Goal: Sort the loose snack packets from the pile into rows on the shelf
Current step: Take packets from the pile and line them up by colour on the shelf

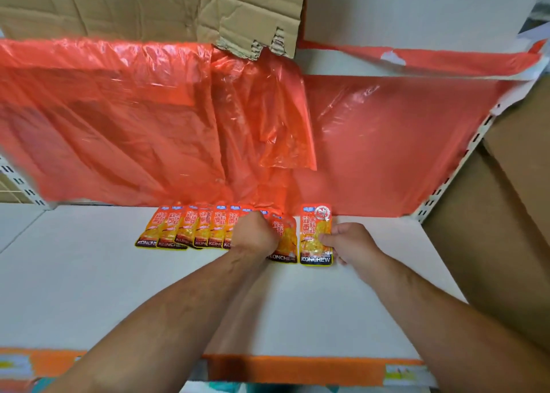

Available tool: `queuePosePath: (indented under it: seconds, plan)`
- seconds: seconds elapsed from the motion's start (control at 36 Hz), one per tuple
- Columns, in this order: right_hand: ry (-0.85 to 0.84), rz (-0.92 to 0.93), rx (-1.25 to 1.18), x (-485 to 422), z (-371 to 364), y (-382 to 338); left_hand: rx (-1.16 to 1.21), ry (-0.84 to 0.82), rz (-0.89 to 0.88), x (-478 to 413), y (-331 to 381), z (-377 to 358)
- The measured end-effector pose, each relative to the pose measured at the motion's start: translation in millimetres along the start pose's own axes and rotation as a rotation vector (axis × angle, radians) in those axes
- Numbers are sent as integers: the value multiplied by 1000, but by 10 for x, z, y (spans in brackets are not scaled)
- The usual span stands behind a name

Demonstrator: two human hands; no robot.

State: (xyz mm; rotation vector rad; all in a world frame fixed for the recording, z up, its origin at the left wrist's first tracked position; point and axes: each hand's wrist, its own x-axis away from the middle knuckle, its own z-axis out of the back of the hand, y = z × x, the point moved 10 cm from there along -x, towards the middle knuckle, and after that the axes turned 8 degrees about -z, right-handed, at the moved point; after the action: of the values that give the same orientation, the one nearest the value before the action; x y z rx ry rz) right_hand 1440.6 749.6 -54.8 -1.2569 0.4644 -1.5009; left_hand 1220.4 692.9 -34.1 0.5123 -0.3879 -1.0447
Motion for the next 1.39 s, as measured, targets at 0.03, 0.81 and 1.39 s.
queuePosePath:
  seconds: [0.03, 0.81, 1.39]
  plan:
    - [-15, 6, 8, -20, 2, -2, -24, -3, 1, 16, 32, -4]
    - [7, -77, 292, -228, -244, -55, -284, 150, -206, 162, -14, 353]
    - [290, 31, 749, -37, -186, -339, -320, 160, -298, 255, -64, 455]
